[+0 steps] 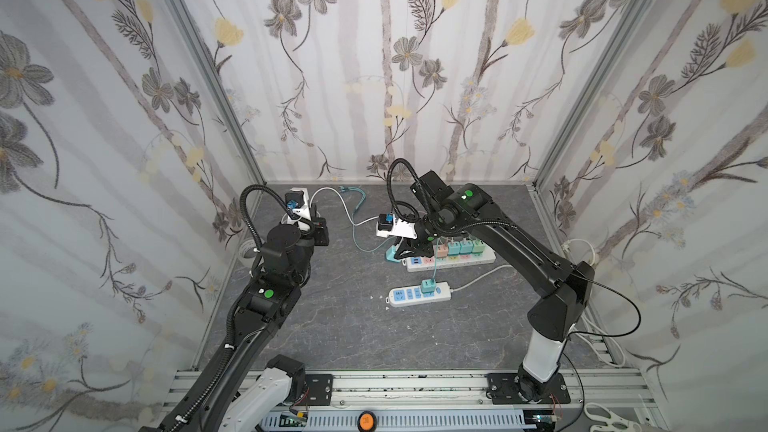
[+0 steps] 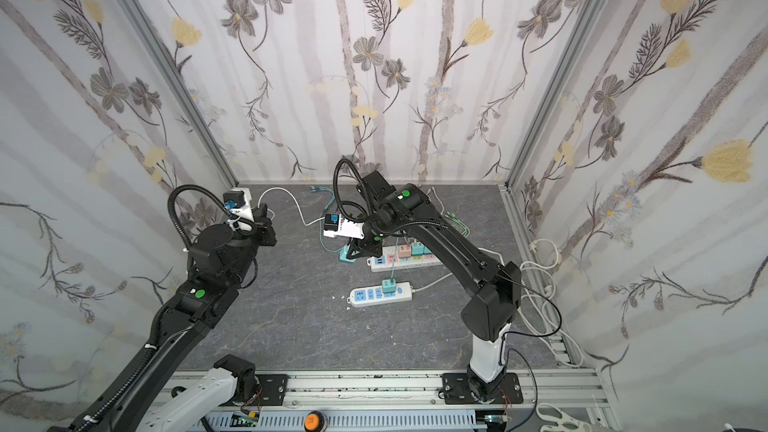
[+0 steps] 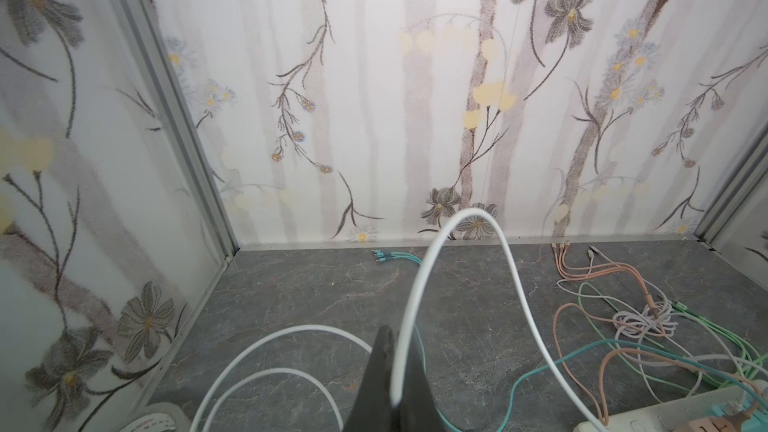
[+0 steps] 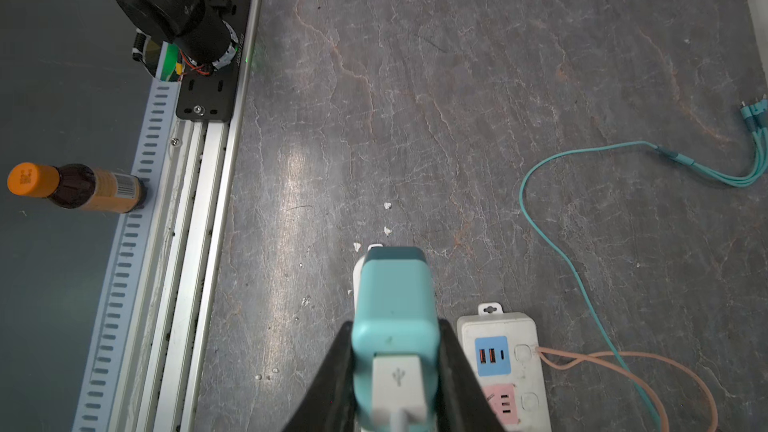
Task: Insert the plug
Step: 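Carry the white-cabled teal charger with the right gripper over the blue-socket strip, then lower and push the teal charger into the blue-socket strip's end socket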
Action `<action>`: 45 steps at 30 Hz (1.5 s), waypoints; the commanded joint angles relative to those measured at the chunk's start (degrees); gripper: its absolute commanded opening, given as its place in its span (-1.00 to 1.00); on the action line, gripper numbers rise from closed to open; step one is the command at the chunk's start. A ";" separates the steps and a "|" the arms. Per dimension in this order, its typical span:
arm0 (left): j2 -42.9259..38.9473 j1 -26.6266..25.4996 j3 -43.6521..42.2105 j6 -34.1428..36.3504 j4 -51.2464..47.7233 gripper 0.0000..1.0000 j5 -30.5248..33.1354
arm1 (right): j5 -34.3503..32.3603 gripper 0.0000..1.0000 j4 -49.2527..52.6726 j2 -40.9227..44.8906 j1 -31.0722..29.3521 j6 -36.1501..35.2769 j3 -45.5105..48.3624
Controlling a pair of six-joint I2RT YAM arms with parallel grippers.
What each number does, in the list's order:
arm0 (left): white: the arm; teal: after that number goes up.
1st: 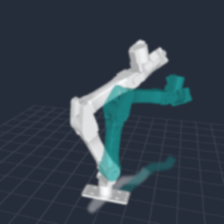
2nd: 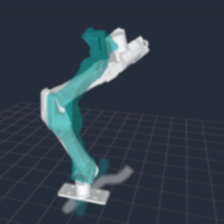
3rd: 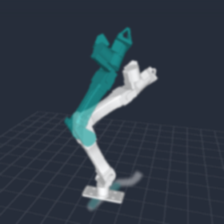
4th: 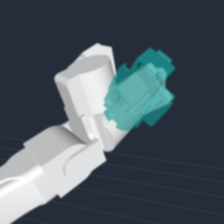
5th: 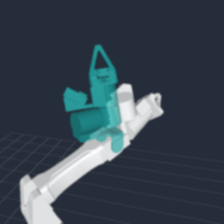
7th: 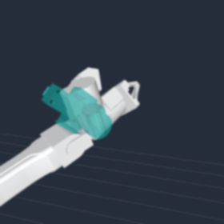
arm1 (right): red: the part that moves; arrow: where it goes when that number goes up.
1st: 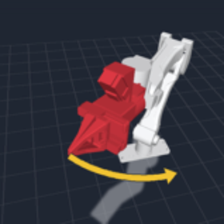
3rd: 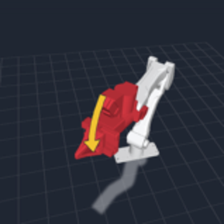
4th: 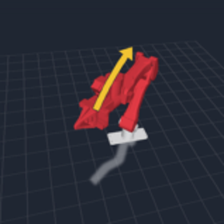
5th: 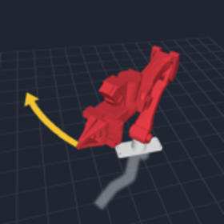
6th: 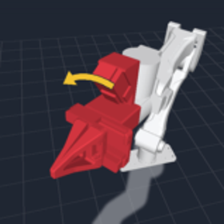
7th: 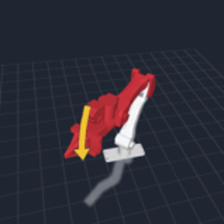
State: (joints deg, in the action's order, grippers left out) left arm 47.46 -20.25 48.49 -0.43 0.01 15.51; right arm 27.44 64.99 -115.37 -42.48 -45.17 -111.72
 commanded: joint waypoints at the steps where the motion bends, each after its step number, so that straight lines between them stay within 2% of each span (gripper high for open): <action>1: -2.79 0.15 -0.65 -5.01 -1.70 -1.00 4.07 | -5.89 -1.00 3.13 -2.49 -1.20 -1.47 -2.21; 5: -4.41 0.21 -1.23 -8.23 -3.31 -1.00 5.90 | -8.77 -1.00 5.32 -5.37 -1.74 -1.76 -2.98; 7: -4.25 0.19 -1.66 -10.25 -4.72 -1.00 5.88 | -10.04 -1.00 6.80 -7.04 -4.29 -2.14 -2.98; 13: -1.23 0.21 -5.12 -19.98 -6.80 -1.00 0.90 | -10.45 -1.00 7.97 -9.80 -5.59 -2.54 -1.24; 17: -0.54 0.15 -7.07 -23.44 -6.72 -1.00 -0.08 | -12.41 -1.00 6.43 -10.56 -5.73 -2.65 1.69; 26: -1.46 0.21 -9.28 -23.91 -5.46 -1.00 1.22 | -14.17 -1.00 -1.16 -11.99 -6.56 -3.11 6.78; 30: -1.75 0.19 -9.28 -23.74 -5.76 -1.00 1.45 | -13.07 -1.00 -1.97 -12.57 -6.56 -3.61 6.93; 36: -2.57 0.20 -9.72 -23.74 -5.47 -1.00 2.23 | -15.14 -1.00 -2.05 -13.35 -6.48 -4.49 7.64; 45: -1.53 0.16 -9.37 -22.86 -4.83 -1.00 -0.58 | -15.05 -1.00 -1.76 -13.92 -6.39 -4.93 7.84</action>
State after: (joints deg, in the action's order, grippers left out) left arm 45.69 -20.10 38.87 -23.75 -6.85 15.22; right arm 12.08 63.81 -128.88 -48.84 -48.93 -103.92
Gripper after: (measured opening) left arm 0.051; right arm 0.276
